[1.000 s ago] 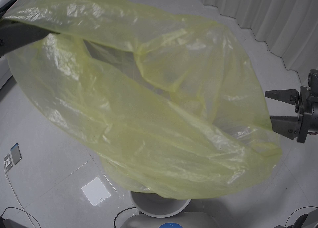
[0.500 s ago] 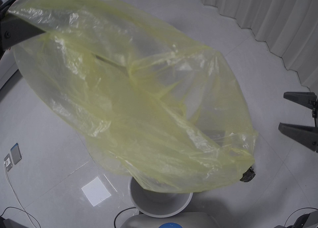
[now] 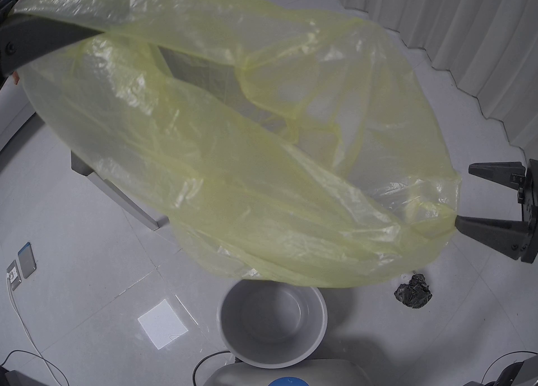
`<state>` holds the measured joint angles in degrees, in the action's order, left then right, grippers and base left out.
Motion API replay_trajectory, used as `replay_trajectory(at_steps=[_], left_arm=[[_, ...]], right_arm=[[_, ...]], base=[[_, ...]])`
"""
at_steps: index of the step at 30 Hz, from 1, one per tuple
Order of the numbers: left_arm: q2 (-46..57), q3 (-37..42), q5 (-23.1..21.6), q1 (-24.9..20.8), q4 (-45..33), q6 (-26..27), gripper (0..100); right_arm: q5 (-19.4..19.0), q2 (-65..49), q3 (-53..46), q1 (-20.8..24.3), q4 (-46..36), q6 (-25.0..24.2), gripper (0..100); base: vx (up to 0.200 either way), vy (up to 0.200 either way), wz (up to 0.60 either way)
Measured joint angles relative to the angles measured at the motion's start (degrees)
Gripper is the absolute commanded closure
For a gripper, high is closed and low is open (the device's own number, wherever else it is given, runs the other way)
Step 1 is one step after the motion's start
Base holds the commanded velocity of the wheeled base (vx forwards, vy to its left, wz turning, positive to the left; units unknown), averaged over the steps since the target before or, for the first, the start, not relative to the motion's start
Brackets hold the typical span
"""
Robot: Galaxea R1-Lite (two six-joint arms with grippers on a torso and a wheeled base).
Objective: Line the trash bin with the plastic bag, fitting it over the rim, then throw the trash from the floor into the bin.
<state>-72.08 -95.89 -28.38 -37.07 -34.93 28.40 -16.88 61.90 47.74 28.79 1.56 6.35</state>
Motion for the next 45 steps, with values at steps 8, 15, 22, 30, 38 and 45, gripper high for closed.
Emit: replay_trajectory(at_steps=[8,15,22,30,38,45], left_arm=[[0.2,-0.1,-0.1,-0.2,0.1,0.0,100],[0.2,0.2,0.0,-0.8,0.9,-0.1,100],[0.0,0.2,0.0,-0.9,1.7,-0.1,100],[-0.2,0.8,0.0,-1.0,2.5,-0.2,100],[-0.5,2.0,0.3,-1.0,2.5,-1.1,100],[0.6,9.0,1.4,-0.7,6.1,-6.9,100]], right_arm=[[0.0,5.5,2.9,-2.3,3.8,-0.5,0],[0.0,9.8,3.0,-1.5,4.8,-0.3,0],[-0.1,12.5,3.2,0.0,5.1,-0.3,0],[0.0,15.0,1.7,0.2,9.4,0.5,100],[3.6,15.7,0.9,0.6,9.5,0.7,100],[4.7,15.8,-1.3,1.8,9.3,0.7,100]], base=[[0.0,0.0,0.0],[0.0,0.0,0.0],[0.0,0.0,0.0],[0.0,0.0,0.0],[0.0,0.0,0.0],[0.0,0.0,0.0]])
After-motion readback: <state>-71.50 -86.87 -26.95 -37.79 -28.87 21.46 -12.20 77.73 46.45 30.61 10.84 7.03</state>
